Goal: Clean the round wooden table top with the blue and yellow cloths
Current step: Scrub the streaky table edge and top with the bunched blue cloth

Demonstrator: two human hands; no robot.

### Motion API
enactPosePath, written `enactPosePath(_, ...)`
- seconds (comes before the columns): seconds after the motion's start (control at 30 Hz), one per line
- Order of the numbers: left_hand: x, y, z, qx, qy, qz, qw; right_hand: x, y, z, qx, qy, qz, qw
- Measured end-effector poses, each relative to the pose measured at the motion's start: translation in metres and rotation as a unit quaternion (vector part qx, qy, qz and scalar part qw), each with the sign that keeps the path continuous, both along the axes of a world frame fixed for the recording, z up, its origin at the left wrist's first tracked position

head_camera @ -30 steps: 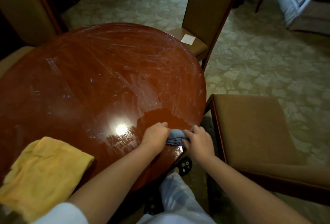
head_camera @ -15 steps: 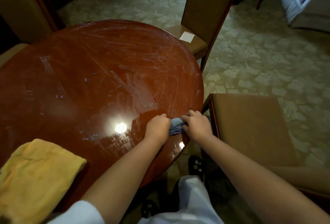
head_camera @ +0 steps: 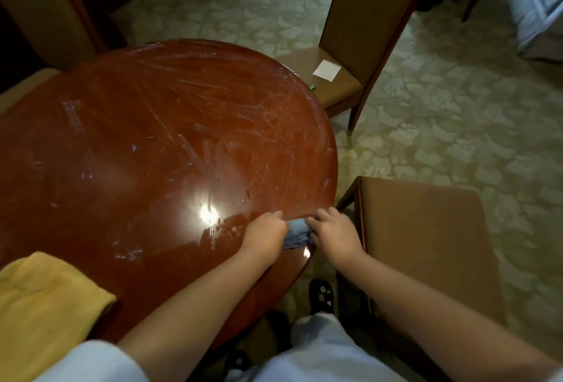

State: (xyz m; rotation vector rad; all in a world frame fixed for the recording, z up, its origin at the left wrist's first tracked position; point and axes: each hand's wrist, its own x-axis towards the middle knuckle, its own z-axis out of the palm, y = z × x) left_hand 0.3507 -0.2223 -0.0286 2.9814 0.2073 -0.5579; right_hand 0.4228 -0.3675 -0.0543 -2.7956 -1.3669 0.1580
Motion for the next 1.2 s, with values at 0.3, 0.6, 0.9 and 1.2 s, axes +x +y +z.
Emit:
enactPosePath(0.3,0.068,0.018,0.004,0.001,0.002,0.055,0.998,0.064,0.024,-0.005,0.018,-0.005,-0.013,1.000)
enactPosePath(0.6,0.061,0.000,0.004,-0.015,0.016,0.061,0.998,0.075,0.004,-0.010,0.033,-0.039,0.060,0.997)
enactPosePath(0.9,0.082,-0.008,0.003,0.001,0.060,0.023,0.998,0.093,-0.016,-0.017,0.061,-0.015,0.135,0.989)
enactPosePath(1.2,0.127,0.004,0.011,0.004,0.068,0.117,0.991,0.155,0.026,0.000,0.005,0.045,0.134,0.990)
